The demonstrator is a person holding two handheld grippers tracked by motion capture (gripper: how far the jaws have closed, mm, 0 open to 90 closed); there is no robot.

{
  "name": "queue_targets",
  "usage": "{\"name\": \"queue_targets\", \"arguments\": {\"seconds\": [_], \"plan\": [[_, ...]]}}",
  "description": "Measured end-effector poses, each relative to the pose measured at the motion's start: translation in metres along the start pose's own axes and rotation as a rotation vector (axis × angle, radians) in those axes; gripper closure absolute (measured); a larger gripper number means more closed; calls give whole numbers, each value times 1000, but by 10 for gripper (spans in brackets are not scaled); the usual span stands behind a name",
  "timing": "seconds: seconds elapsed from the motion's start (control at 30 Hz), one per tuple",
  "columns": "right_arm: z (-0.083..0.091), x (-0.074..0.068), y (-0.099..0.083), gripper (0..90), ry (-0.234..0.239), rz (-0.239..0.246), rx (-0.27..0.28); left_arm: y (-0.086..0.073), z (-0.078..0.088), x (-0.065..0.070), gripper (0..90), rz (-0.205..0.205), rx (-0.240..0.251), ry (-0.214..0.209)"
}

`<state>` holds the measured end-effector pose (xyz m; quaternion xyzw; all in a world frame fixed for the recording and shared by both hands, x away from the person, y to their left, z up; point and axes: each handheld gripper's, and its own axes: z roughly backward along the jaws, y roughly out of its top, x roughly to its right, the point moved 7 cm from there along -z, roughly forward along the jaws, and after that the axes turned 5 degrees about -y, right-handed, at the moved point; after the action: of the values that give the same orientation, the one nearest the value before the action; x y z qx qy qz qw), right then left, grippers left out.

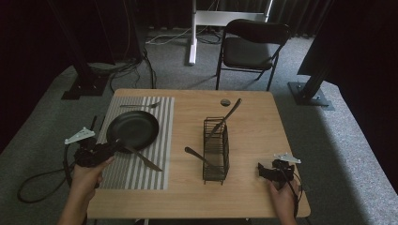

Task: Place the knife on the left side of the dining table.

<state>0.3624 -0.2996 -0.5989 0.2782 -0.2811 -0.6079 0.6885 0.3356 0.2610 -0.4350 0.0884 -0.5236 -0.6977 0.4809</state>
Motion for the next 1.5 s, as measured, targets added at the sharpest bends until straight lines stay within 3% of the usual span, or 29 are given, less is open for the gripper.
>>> {"name": "queue_targets", "arguments": {"seconds": [0.23,0.47,0.5,0.57,0.7,0.73,0.8,0.87,0.9,1.1,1.3,1.4,1.5], "plan": [[0,0,0,120,0,0,0,-6,13,-15,745,16,-7,1],[0,0,0,120,-1,1,-1,-16,17,-28,734,46,-33,34],[0,0,0,121,-1,1,-1,-26,20,-41,726,81,-52,60],[0,0,0,120,-1,1,-1,-35,22,-51,715,106,-68,74],[0,0,0,120,-1,0,-1,-44,22,-60,694,129,-79,76],[0,0,0,120,-1,0,-1,-52,23,-70,694,166,-86,67],[0,0,0,120,-1,0,-1,-63,20,-84,673,191,-96,63],[0,0,0,120,-1,-2,-1,-63,20,-84,666,191,-96,63],[0,0,0,120,-1,-2,-1,-71,15,-95,643,197,-113,73],[0,0,0,121,-1,-2,-1,-88,4,-116,591,251,-118,72],[0,0,0,121,-1,-2,-1,-98,-4,-126,553,261,-126,81],[0,0,0,120,-1,-2,-1,-106,-9,-131,533,256,-128,121],[0,0,0,120,-1,-1,-1,-110,-12,-132,512,220,-146,165]]}}
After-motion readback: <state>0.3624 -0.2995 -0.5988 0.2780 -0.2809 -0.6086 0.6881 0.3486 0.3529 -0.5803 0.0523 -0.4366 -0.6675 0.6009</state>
